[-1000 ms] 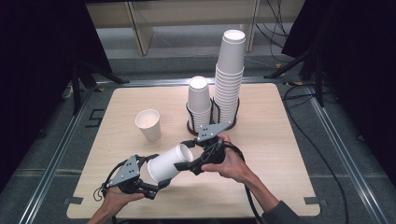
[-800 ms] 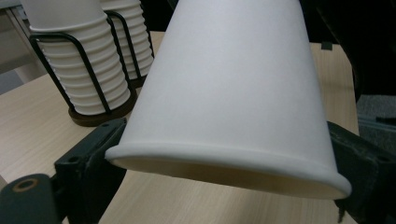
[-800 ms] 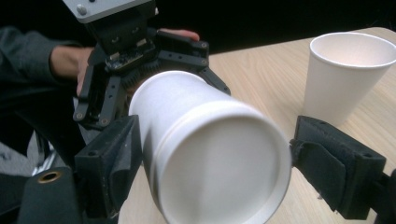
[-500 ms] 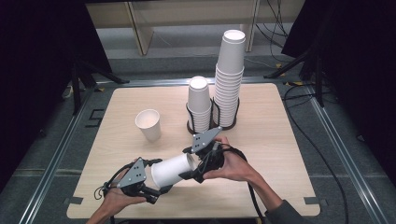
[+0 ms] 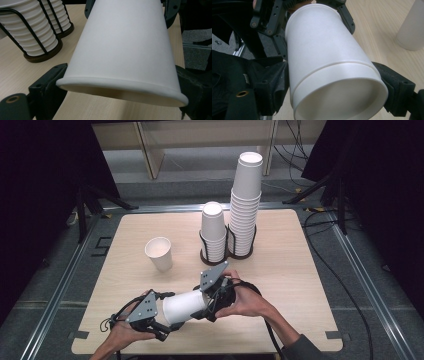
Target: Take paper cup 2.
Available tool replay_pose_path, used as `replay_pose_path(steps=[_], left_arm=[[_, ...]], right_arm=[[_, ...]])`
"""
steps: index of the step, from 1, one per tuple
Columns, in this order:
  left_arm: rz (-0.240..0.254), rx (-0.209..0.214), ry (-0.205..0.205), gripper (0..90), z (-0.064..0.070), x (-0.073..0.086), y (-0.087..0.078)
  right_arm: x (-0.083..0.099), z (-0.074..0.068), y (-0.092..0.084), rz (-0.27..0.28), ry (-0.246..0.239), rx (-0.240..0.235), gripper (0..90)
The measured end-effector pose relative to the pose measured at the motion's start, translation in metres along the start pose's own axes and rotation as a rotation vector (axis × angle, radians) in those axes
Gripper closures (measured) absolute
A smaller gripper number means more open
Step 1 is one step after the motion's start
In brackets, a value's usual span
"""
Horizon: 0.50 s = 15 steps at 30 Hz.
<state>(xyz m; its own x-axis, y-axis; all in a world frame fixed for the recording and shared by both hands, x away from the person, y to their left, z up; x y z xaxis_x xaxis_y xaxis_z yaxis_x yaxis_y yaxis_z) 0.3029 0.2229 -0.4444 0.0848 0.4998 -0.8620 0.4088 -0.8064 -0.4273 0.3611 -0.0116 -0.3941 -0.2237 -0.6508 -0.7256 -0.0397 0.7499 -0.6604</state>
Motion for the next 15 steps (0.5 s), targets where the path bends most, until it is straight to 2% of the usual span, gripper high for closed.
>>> replay_pose_path(steps=[2,4,5,6,8,9,10,15], left_arm=[[0.012,0.011,-0.008,8.8,0.001,0.0004,0.0005],[0.013,0.02,-0.007,8.7,0.0005,0.0009,0.0],[0.012,0.022,-0.002,8.7,0.0004,0.0012,-0.0005],[0.012,0.024,0.0,8.7,0.0005,0.0014,-0.0005],[0.014,0.027,0.005,8.7,0.0007,0.0014,0.0],[0.015,0.03,0.004,8.7,0.0009,0.0015,0.0001],[0.004,0.037,0.011,8.7,0.0006,0.0012,-0.0006],[0.002,0.04,0.018,8.5,0.001,0.0022,0.0006]], right_arm=[[0.0003,-0.0005,-0.0001,-0.008,-0.001,-0.015,21.1],[0.0015,-0.0004,-0.0009,-0.005,0.022,-0.027,21.9],[0.0014,0.0015,-0.0004,0.009,0.0,-0.038,22.3],[0.0026,0.0007,-0.0012,0.001,0.035,-0.048,22.5],[0.0034,0.0003,-0.0014,-0.005,0.054,-0.06,22.5],[0.0032,0.0005,-0.0008,-0.004,0.045,-0.062,22.4],[0.0024,0.0022,0.0002,0.005,0.012,-0.064,22.0],[0.0033,0.0012,0.0024,-0.008,0.007,-0.071,23.0]])
Point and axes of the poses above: each handheld gripper's, and its own axes: y roughly forward along the jaws, x roughly out of its underside, z roughly to its right, the point moved 1 cm from there along y, roughly forward along the jaws, and after that the axes turned 10 degrees about y, right-handed, at the moved point
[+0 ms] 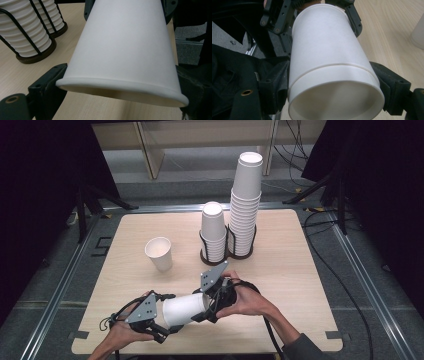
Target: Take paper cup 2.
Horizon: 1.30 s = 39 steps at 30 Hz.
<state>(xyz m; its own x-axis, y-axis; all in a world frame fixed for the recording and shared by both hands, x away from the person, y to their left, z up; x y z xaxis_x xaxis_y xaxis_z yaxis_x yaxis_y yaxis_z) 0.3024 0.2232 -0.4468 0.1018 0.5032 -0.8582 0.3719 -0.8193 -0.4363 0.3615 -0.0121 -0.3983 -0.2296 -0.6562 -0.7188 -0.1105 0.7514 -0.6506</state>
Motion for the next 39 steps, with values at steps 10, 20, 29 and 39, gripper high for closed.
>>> replay_pose_path(steps=[10,20,29,39], left_arm=[[0.09,-0.006,-0.089,4.2,-0.002,0.003,0.002],[0.161,-0.023,-0.138,4.2,-0.006,0.003,-0.004],[0.202,-0.115,-0.154,7.9,-0.008,0.0,-0.011],[0.207,-0.162,-0.195,0.0,-0.008,-0.001,-0.008]], right_arm=[[0.0,0.002,-0.005,0.038,0.009,-0.019,24.1],[0.002,0.009,-0.014,0.115,0.03,-0.064,24.3],[0.004,0.016,-0.028,0.181,0.047,-0.038,24.4],[0.004,0.019,-0.033,0.233,0.044,-0.049,24.4]])
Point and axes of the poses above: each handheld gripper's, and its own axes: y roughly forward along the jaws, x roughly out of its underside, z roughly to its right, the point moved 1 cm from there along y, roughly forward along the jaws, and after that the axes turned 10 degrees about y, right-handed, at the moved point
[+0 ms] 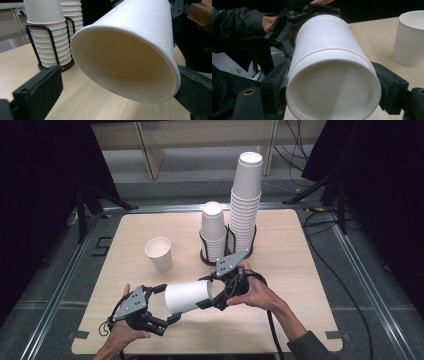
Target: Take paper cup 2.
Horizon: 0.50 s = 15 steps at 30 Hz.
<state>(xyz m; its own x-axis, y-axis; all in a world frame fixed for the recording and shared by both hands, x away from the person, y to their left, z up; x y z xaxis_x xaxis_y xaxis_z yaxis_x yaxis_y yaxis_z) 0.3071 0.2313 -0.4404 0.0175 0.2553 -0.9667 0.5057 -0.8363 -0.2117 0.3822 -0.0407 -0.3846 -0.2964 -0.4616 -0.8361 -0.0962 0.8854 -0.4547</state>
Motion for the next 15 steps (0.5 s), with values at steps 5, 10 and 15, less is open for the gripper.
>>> replay_pose_path(steps=[5,10,15], left_arm=[[0.001,0.008,-0.018,0.0,0.0022,0.001,0.0036],[0.005,0.013,-0.006,0.0,0.0046,0.0006,0.0067],[0.026,0.024,0.013,0.0,0.0059,-0.0005,0.006]], right_arm=[[0.0005,-0.0011,0.001,0.009,0.023,-0.02,24.4],[0.0004,0.0008,0.0056,0.031,-0.001,-0.051,24.4],[0.0008,-0.0011,0.0088,0.016,0.016,-0.073,24.4]])
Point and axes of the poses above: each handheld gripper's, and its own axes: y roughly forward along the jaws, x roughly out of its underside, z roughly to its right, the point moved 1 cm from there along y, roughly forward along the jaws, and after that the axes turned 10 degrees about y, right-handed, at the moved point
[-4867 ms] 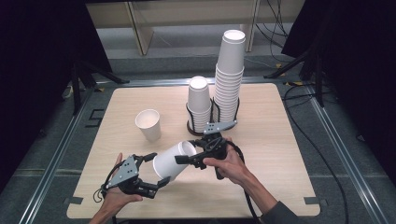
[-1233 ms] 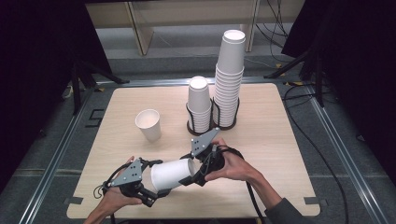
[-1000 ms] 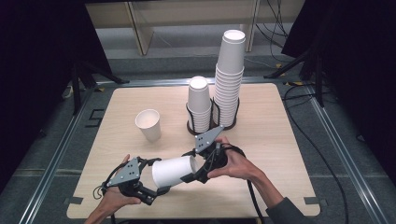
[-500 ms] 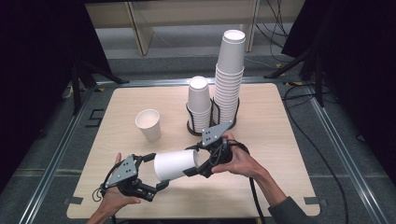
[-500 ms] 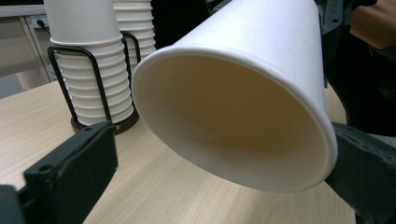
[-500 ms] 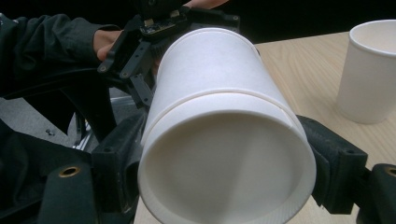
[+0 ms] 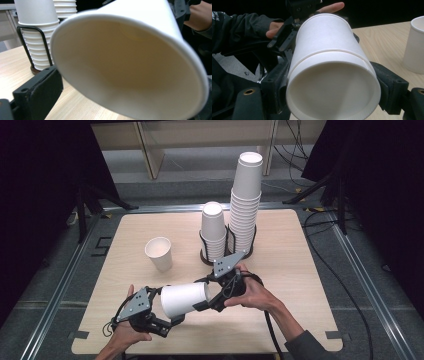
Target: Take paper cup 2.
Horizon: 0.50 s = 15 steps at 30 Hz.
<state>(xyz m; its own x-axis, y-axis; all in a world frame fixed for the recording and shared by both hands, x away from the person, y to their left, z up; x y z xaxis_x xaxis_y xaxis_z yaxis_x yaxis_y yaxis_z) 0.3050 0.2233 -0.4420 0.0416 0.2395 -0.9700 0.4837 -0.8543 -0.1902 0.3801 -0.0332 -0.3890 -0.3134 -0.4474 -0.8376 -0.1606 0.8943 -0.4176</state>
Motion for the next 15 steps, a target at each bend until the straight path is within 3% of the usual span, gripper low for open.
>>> replay_pose_path(steps=[2,3,4,8,15], left_arm=[[0.036,0.006,-0.003,0.0,0.0006,0.0001,0.0011],[0.016,0.002,0.003,0.0,0.0006,-0.0006,-0.0008],[0.02,0.006,0.003,0.0,0.0004,-0.0007,-0.0012],[0.066,0.018,-0.004,0.2,-0.0007,-0.0023,-0.004],[0.052,0.021,0.013,1.6,-0.0001,-0.0031,-0.005]], right_arm=[[0.0001,0.0012,0.0009,0.01,-0.009,-0.002,24.4],[0.0007,0.0011,0.0014,0.007,0.005,-0.016,24.4],[0.0005,0.0022,0.0016,0.014,-0.011,-0.01,24.4],[0.0015,0.0023,0.0036,0.008,-0.013,-0.015,24.4],[0.0021,0.0031,0.004,0.015,-0.011,-0.022,24.4]])
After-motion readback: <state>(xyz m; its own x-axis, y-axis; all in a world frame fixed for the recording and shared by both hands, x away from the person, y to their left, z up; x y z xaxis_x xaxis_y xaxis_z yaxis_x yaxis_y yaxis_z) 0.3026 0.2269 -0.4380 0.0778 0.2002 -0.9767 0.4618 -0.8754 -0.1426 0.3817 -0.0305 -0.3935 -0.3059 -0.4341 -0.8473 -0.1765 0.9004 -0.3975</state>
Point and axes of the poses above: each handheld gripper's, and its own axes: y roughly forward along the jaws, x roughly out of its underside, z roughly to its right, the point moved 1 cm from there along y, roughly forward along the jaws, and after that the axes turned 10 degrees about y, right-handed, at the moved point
